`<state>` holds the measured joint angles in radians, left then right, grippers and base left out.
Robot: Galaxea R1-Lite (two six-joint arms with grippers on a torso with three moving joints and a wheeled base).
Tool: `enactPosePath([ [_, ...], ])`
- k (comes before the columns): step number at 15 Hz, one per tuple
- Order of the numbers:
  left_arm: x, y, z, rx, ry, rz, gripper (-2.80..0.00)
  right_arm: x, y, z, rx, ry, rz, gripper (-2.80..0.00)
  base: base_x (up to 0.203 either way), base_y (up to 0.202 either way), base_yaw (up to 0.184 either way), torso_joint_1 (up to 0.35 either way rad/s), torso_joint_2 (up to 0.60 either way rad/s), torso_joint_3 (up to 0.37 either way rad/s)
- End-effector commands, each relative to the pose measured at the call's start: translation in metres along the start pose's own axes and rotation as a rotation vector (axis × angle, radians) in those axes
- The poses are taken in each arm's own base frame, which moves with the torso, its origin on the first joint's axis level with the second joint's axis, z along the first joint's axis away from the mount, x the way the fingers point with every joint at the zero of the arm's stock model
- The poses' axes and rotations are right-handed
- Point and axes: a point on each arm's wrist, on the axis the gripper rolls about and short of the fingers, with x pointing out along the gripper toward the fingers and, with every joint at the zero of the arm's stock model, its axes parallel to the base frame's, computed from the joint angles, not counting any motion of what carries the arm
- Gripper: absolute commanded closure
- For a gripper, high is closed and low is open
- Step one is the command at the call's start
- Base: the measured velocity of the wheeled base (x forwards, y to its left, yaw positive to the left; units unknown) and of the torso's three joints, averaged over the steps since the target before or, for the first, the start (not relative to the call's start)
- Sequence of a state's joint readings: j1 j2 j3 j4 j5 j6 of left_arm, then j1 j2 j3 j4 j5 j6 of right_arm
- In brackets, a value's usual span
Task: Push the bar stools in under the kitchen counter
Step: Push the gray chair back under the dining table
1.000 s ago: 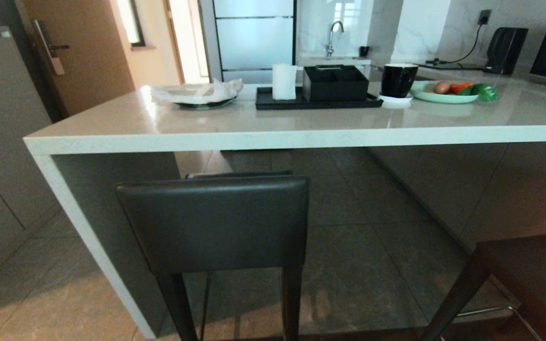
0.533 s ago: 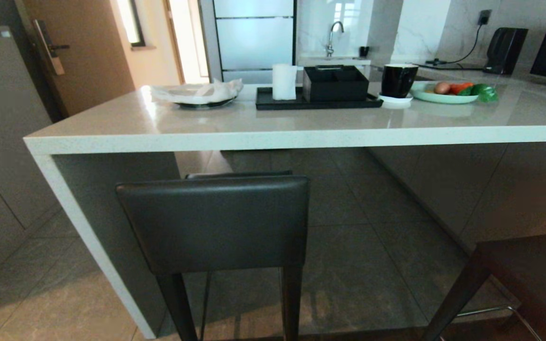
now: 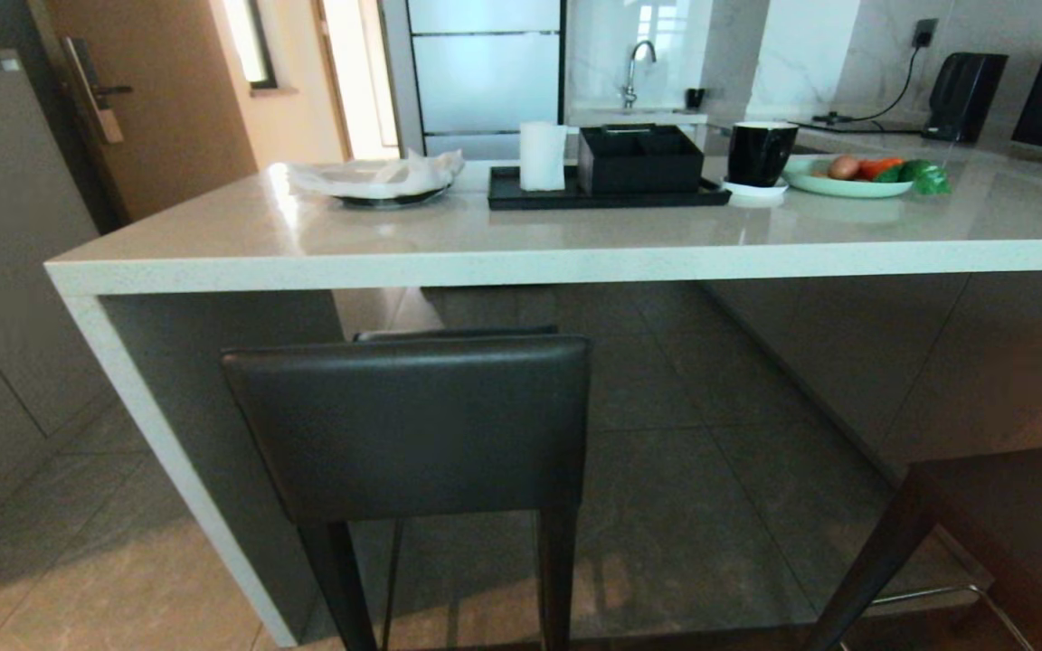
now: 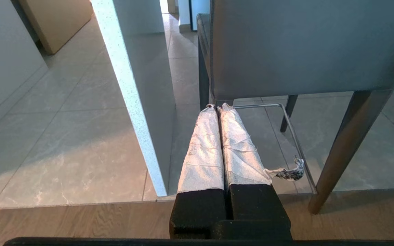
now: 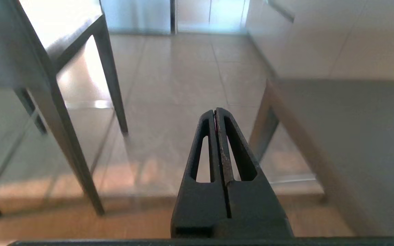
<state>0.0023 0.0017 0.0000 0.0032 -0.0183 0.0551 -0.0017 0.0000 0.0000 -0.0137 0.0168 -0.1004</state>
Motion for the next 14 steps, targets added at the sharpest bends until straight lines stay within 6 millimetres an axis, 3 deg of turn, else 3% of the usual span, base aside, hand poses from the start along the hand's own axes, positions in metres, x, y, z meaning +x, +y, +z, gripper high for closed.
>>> enactPosePath([
  [1,0.0001,0.0,0.0,0.0,0.001,-0.001,0.0,-0.0001,0.0003,-0.0033,0.01,0.033,0.004,0.0,0.0,0.0,0.0,0.0,0.0,0.0],
  [10,0.0002,0.0,0.0001,0.002,0.003,-0.001,0.0,0.0,0.0,-0.0019,0.058,0.019,-0.005,0.0,0.0,0.0,0.0,0.0,0.0,0.0],
  [14,0.0001,0.0,0.0,0.002,0.001,-0.001,0.0,0.0,0.0,-0.0019,0.061,0.019,-0.005,0.0,-0.18,0.0,-0.002,0.006,0.0,0.003],
])
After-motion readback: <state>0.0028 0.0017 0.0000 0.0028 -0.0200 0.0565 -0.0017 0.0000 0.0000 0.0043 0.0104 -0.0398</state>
